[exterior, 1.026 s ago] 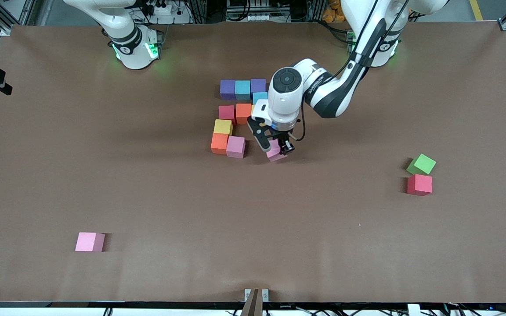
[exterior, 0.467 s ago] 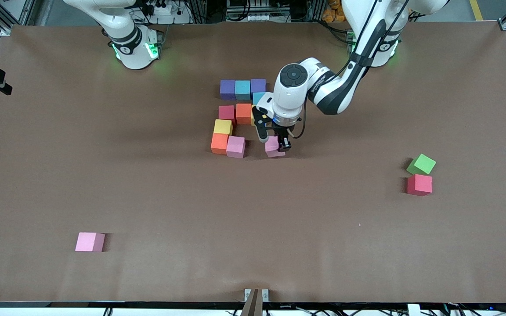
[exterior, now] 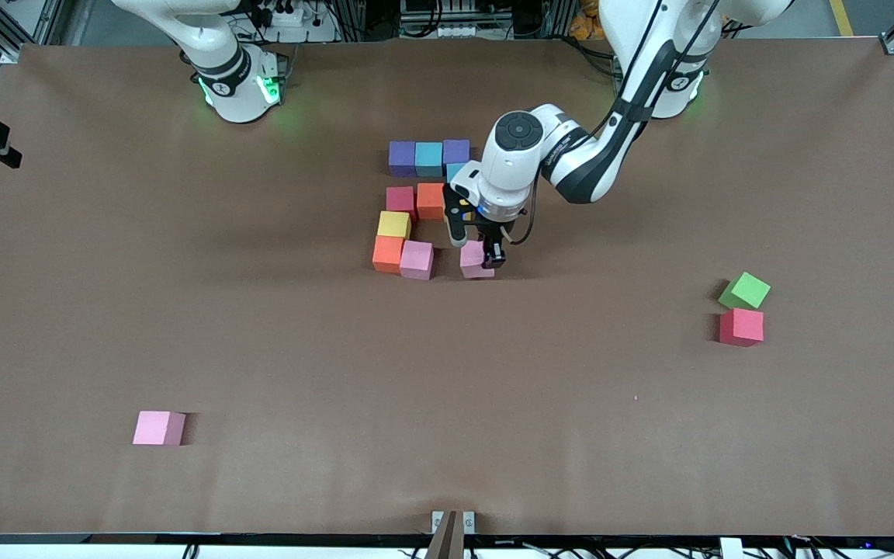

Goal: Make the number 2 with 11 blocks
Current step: 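Carry the pink cube with the left gripper to the figure, then lower the pink cube beside the other pink cube and open the left gripper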

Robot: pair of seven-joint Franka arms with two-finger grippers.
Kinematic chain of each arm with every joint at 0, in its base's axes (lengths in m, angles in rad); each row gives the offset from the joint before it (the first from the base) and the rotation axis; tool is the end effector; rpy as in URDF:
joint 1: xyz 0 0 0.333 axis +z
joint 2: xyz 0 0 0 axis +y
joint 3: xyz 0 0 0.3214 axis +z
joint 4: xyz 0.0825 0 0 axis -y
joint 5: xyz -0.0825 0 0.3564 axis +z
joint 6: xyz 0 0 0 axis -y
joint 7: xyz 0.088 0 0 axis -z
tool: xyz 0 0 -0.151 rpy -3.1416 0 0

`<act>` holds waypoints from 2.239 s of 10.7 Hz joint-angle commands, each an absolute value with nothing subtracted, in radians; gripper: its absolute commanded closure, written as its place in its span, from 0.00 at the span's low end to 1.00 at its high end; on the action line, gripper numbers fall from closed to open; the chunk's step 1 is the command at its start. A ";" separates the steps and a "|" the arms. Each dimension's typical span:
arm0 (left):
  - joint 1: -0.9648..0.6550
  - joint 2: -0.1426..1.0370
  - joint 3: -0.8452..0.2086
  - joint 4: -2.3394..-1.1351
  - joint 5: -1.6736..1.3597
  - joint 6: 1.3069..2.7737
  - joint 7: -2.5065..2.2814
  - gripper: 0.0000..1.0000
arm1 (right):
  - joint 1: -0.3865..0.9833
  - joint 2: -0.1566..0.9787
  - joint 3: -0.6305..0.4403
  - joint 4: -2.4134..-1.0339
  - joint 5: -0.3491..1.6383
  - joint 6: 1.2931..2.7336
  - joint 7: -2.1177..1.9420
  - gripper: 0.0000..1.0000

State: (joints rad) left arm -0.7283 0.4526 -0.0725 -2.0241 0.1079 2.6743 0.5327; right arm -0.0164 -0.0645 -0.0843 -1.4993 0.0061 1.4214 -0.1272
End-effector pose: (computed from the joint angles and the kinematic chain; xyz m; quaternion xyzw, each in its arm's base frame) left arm 0.4285 -0.4420 0.2263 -0.7563 0.6465 -0.1006 0.0001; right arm 0.4870 -0.0498 0.6368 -0.9999 -0.0138 0.0061 0.0065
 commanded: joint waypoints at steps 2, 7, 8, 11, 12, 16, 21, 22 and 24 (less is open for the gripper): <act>-0.716 0.476 -0.087 -2.020 0.120 2.729 0.546 0.95 | -0.031 -0.049 -0.077 -1.471 0.023 1.411 -0.120 0.00; -0.718 0.499 -0.094 -1.982 0.075 2.730 0.545 0.95 | -0.031 -0.048 -0.077 -1.471 0.025 1.411 -0.120 0.00; -0.719 0.509 -0.095 -1.970 0.075 2.730 0.545 0.95 | -0.031 -0.048 -0.078 -1.471 0.025 1.411 -0.120 0.00; -0.719 0.538 -0.107 -1.947 0.072 2.747 0.537 0.94 | -0.031 -0.048 -0.078 -1.471 0.026 1.414 -0.120 0.00; -0.719 0.546 -0.107 -1.939 0.072 2.753 0.535 0.94 | -0.031 -0.048 -0.077 -1.471 0.026 1.414 -0.120 0.00; -0.721 0.572 -0.112 -1.904 0.072 2.757 0.538 0.94 | -0.031 -0.048 -0.077 -1.471 0.026 1.416 -0.120 0.00; -0.721 0.577 -0.129 -1.905 0.066 2.757 0.537 0.93 | -0.029 -0.041 -0.077 -1.471 0.026 1.416 -0.120 0.00; -0.721 0.577 -0.129 -1.907 0.066 2.757 0.537 0.93 | -0.031 -0.041 -0.077 -1.471 0.026 1.416 -0.120 0.00; -0.722 0.578 -0.130 -1.910 0.064 2.757 0.534 0.93 | -0.029 -0.041 -0.077 -1.471 0.028 1.416 -0.120 0.00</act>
State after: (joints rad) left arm -0.7275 0.5710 -0.1211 -1.9162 0.0861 2.7470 0.5294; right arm -0.0164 -0.0551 -0.0842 -1.4993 0.0110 1.4240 -0.1272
